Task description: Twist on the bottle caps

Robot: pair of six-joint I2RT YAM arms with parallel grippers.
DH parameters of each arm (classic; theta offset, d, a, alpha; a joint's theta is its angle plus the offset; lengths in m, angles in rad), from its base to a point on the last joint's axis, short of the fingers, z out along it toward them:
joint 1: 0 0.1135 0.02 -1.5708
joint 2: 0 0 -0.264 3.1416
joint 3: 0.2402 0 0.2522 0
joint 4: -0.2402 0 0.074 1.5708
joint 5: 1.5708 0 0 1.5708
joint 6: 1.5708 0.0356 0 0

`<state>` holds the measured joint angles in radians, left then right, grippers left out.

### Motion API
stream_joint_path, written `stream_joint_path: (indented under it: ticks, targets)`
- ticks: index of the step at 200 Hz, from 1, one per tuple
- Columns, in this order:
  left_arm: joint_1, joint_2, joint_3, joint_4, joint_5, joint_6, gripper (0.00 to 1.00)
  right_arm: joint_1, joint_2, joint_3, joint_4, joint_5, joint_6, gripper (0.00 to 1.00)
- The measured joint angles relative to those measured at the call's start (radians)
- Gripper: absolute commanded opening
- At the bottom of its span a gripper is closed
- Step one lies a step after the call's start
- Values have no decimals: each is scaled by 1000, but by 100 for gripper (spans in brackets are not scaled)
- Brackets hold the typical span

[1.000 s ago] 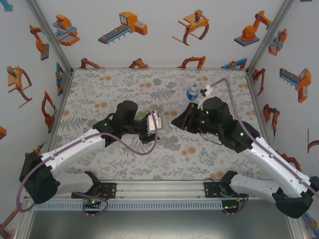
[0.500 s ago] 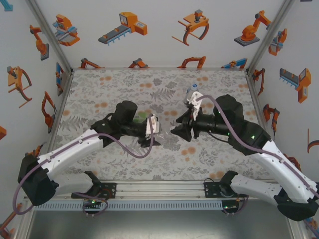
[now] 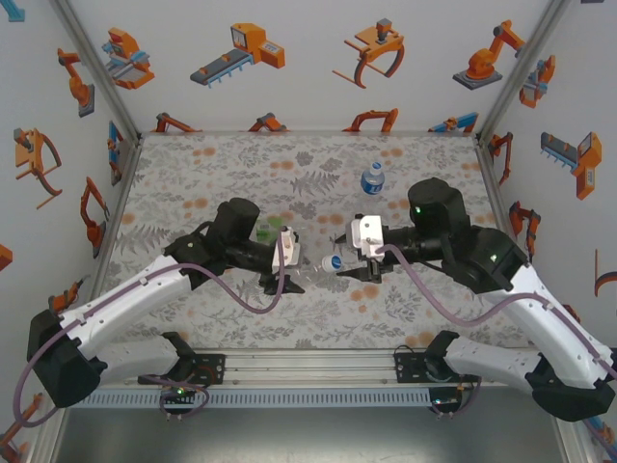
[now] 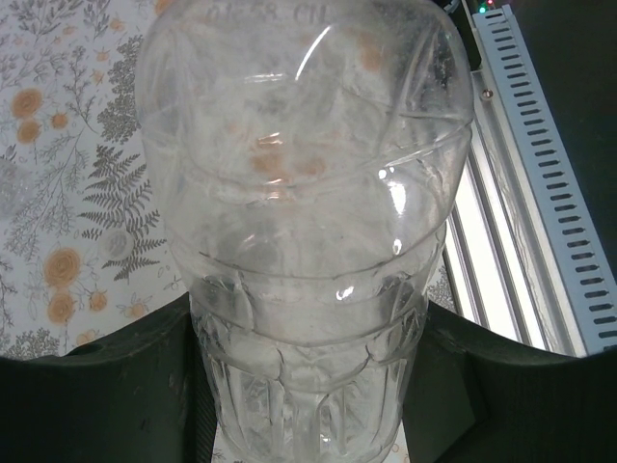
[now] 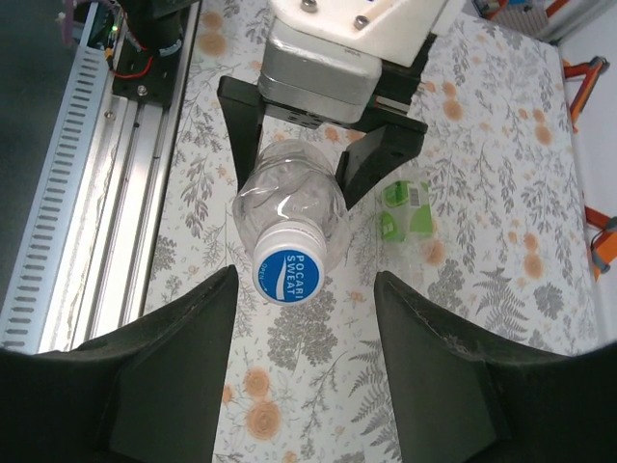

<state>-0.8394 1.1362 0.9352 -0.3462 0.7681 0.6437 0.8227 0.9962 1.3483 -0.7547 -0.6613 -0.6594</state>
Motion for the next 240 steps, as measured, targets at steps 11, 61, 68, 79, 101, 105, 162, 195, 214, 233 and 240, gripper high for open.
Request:
stream_joint_path:
  ticks: [11, 61, 68, 79, 101, 105, 162, 195, 214, 233, 240]
  targets:
    - [0, 0, 0, -8, 1, 0, 0, 1, 0, -3, 2, -10, -14, 53]
    - [0, 0, 0, -17, 4, 0, 0, 6, 2, -32, 11, -45, -42, 44]
    - [0, 0, 1, -18, 4, 0, 0, 6, 5, -32, 11, -48, -42, 44]
    - [0, 0, 1, -18, 5, 0, 0, 6, 8, -34, 11, -54, -43, 43]
    - [0, 0, 1, -20, 7, 0, 0, 9, 15, -35, 11, -56, -46, 43]
    - [0, 0, 1, -21, 7, 0, 0, 10, 16, -35, 11, -56, -46, 43]
    - [0, -6, 2, -22, 8, 0, 0, 11, 23, -40, 11, -57, -47, 36]
    - [0, -7, 2, -29, 10, 0, 0, 11, 25, -40, 12, -53, -44, 20]
    - [0, -7, 2, -29, 10, -1, 0, 13, 24, -44, 29, -41, 2, 8]
    - [1, -7, 1, -24, 1, -10, 0, 13, 24, -47, 51, -8, 105, 0]
    - [2, -8, 0, -13, -8, -18, 0, 13, 24, -49, 65, 9, 153, 0]
